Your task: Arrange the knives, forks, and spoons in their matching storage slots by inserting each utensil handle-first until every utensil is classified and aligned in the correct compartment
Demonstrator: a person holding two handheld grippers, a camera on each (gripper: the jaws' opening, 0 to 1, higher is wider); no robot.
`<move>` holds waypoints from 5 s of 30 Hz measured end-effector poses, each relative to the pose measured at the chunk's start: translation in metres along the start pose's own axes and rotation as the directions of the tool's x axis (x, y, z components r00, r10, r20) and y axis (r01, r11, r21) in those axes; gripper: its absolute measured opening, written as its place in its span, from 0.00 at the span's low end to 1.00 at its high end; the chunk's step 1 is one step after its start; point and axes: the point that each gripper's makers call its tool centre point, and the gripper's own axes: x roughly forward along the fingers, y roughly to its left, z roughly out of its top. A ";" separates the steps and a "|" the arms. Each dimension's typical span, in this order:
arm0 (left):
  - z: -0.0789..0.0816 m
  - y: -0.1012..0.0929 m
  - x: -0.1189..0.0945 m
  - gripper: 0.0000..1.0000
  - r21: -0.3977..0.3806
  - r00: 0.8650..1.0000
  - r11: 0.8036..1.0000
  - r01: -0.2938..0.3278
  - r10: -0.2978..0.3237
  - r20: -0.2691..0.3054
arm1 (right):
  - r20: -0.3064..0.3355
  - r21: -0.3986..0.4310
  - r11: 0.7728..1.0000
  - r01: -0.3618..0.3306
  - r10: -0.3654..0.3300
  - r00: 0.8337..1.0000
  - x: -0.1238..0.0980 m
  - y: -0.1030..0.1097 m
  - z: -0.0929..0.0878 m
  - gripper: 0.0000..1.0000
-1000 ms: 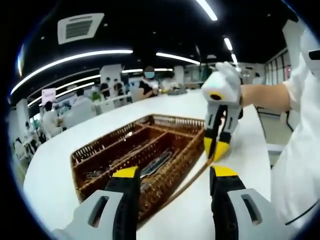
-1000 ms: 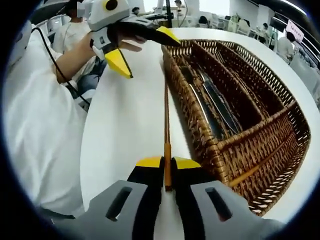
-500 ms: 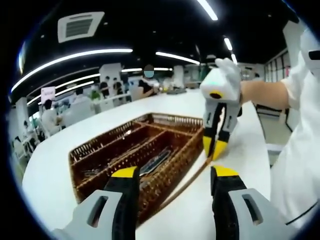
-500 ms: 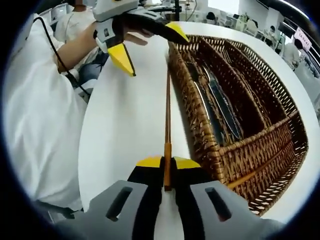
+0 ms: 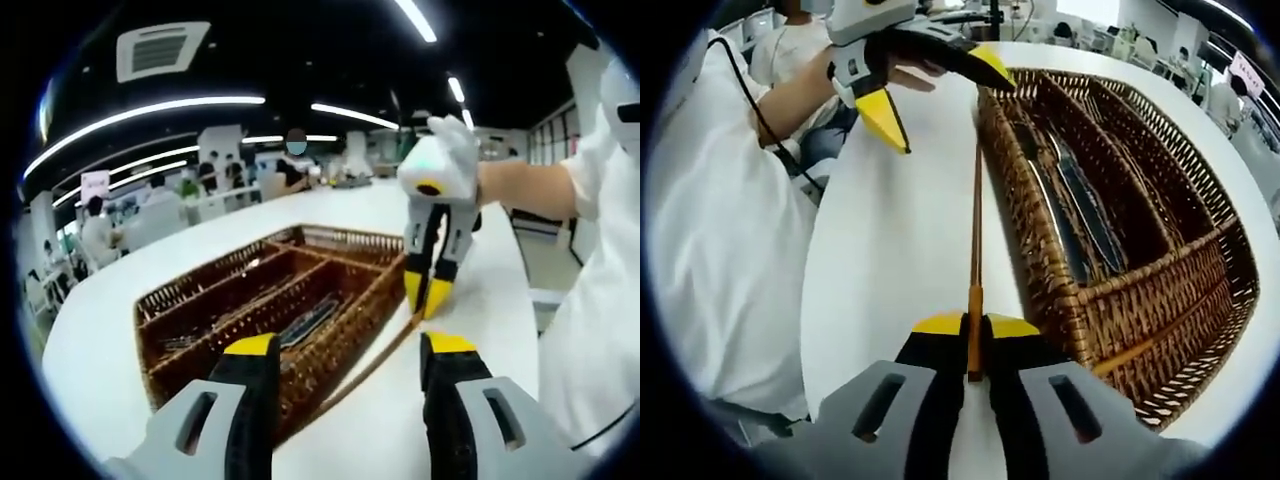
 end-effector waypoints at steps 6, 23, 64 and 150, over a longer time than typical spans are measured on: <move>-0.001 -0.002 0.001 0.55 -0.003 1.000 1.000 0.009 -0.009 -0.001 | 0.012 0.006 1.000 -0.012 0.012 1.000 0.000 0.002 0.002 0.05; -0.005 -0.013 0.003 0.48 -0.014 0.998 0.998 0.055 -0.056 -0.014 | 0.076 0.081 0.993 -0.084 0.078 0.994 0.000 0.007 0.006 0.05; -0.011 -0.044 0.007 0.29 -0.084 0.978 0.975 0.204 -0.207 -0.034 | 0.361 0.259 0.912 -0.318 0.214 0.908 0.001 0.026 0.023 0.05; -0.003 -0.054 0.022 0.08 -0.561 0.937 0.752 0.347 -0.257 0.235 | 0.586 0.239 0.864 -0.443 0.235 0.775 -0.017 0.043 0.046 0.05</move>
